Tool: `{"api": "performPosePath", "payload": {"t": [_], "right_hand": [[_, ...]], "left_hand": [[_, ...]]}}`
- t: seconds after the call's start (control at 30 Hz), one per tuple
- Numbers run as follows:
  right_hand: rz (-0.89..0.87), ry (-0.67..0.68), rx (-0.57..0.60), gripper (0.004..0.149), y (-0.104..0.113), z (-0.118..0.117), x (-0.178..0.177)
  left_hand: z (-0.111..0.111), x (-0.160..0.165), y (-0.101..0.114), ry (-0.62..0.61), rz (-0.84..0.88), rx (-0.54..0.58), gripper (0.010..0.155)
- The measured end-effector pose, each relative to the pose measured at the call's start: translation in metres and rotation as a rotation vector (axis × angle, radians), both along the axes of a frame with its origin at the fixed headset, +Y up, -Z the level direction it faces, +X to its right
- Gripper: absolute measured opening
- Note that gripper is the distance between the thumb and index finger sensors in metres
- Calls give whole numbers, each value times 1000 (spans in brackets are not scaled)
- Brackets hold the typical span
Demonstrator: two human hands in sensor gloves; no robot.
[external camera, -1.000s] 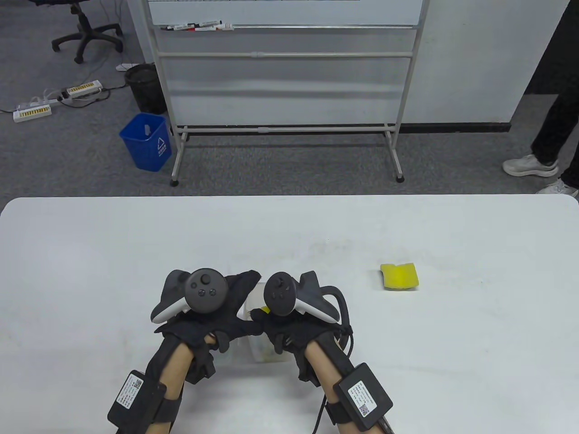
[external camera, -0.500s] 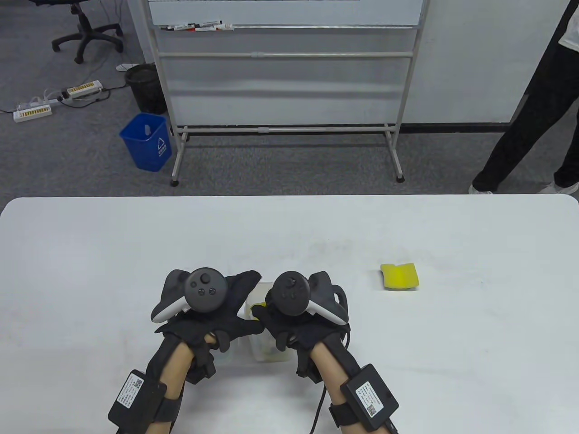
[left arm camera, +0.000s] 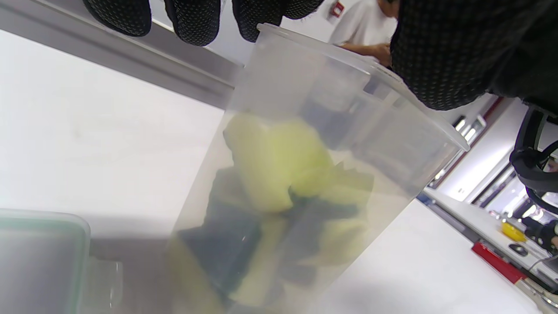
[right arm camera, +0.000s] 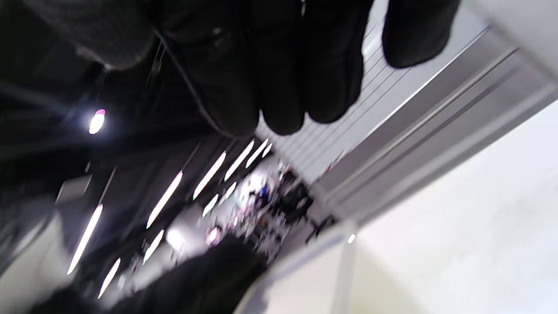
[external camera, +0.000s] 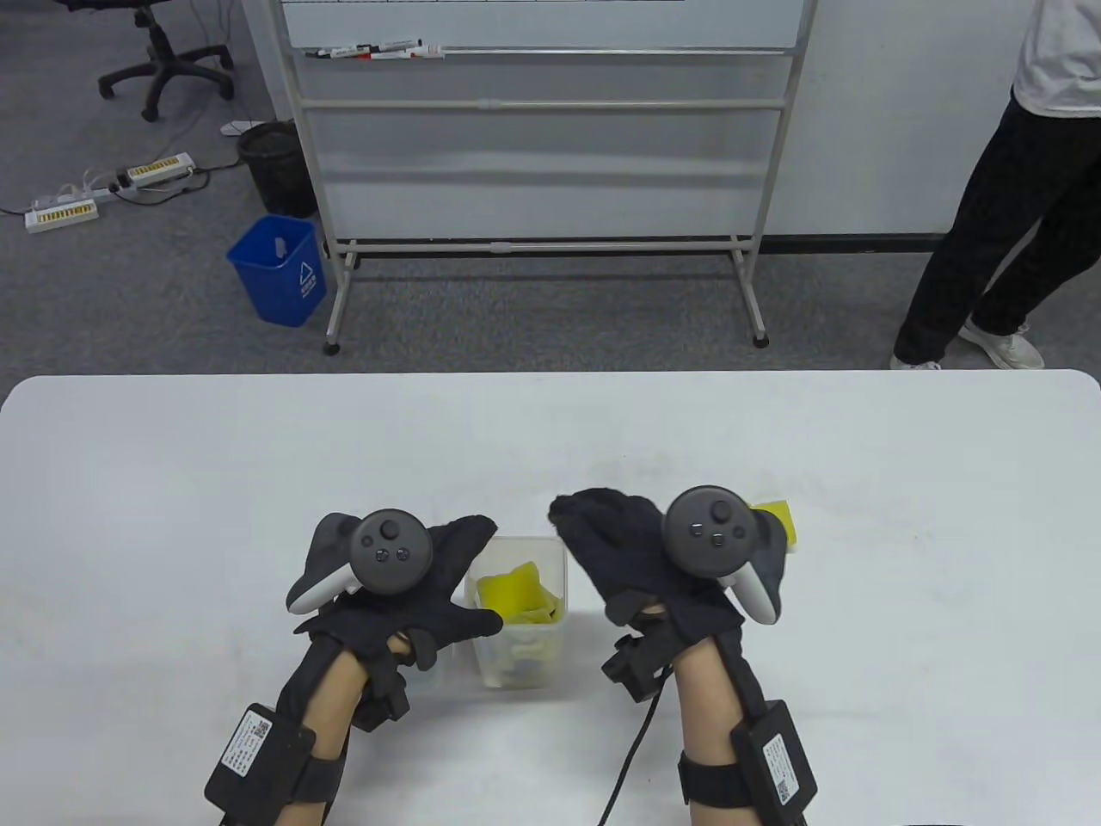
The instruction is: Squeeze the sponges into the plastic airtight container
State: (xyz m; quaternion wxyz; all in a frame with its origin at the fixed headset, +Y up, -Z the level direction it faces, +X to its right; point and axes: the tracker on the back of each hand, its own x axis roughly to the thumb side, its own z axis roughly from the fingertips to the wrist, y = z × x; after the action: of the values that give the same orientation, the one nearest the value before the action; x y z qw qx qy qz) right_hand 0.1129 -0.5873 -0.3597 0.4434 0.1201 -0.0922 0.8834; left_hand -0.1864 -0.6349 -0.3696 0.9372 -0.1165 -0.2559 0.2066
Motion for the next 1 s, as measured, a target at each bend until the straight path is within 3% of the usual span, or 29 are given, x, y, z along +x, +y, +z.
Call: {"api": "performPosePath", "payload": {"t": [0.07, 0.17, 0.27, 0.37, 0.57, 0.7, 0.83, 1.0], "right_hand": [[-8, -142, 16, 68, -4, -2, 24], [119, -391, 9, 68, -18, -9, 54], [227, -520, -64, 68, -39, -21, 72], [207, -551, -130, 73, -60, -33, 79], [256, -534, -358, 70, -118, -76, 78], [411, -540, -523, 68, -148, -94, 82], [384, -539, -632, 68, -170, -102, 90], [448, -561, -537, 68, -166, -102, 91]], "left_hand": [[0, 0, 0, -4, -1, 1, 97], [-1, -4, 2, -8, 39, 22, 95], [-2, -20, 9, 89, 179, 64, 89], [-1, -37, 14, 235, 233, 127, 85], [0, -73, 18, 537, 61, 285, 84], [-1, -79, 20, 558, -64, 350, 85], [-2, -80, 19, 541, -29, 337, 85], [-1, -77, 20, 521, -6, 338, 84]]}}
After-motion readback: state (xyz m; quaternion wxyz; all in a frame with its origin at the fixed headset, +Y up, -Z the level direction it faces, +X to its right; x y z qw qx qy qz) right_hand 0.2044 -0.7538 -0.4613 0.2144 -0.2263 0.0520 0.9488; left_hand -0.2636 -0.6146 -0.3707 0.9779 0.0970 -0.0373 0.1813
